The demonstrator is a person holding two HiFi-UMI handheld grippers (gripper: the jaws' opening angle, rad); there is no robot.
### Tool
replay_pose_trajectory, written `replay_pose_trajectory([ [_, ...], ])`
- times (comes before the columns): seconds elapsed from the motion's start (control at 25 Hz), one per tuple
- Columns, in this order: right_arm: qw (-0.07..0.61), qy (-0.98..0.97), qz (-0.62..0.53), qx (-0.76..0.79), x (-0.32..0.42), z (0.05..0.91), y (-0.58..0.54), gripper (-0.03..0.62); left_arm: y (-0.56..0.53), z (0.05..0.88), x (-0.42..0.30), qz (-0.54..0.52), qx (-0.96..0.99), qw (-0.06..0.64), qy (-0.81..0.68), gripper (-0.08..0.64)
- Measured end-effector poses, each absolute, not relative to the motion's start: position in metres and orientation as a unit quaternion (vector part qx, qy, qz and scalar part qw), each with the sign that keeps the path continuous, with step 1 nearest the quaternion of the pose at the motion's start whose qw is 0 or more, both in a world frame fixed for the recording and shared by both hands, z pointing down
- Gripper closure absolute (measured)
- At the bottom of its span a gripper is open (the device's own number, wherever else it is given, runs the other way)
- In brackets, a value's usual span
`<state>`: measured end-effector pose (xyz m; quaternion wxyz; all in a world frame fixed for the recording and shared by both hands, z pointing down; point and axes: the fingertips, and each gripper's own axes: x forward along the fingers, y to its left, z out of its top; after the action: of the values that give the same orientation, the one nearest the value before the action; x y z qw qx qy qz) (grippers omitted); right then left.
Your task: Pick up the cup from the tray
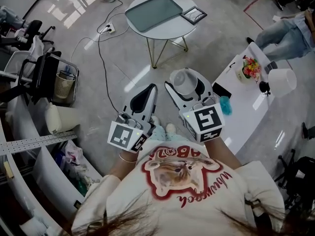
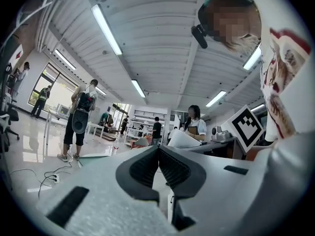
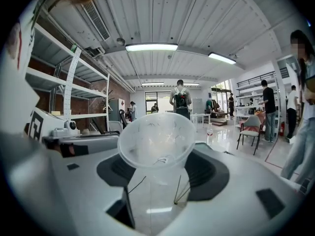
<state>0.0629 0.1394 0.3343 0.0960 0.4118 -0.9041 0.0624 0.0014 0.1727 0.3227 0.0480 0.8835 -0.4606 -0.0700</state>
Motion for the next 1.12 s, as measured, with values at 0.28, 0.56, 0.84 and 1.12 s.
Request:
replay_pose_trajectory([
  [0.28, 0.085, -0.905, 0.055, 0.414, 0.062, 0.319, 0.145, 0.29, 0.179, 0.309, 0.004, -0.07, 0.89, 0.04, -0.449, 0.546],
  [0.56, 0.073, -0.899, 0.047, 0.429, 0.061, 0.316, 0.152, 0.29, 0.184, 0.303, -0.001, -0.071, 0.895, 0.036, -0.44, 0.546],
  [0.84, 0.058, -0.894, 0.04, 0.443, 0.065, 0.306, 0.159, 0.29, 0.188, 0.304, -0.003, -0.075, 0.897, 0.037, -0.435, 0.546],
  [1.12, 0.058, -0.891, 0.039, 0.449, 0.059, 0.306, 0.171, 0.29, 0.199, 0.305, -0.01, -0.077, 0.898, 0.037, -0.432, 0.546],
])
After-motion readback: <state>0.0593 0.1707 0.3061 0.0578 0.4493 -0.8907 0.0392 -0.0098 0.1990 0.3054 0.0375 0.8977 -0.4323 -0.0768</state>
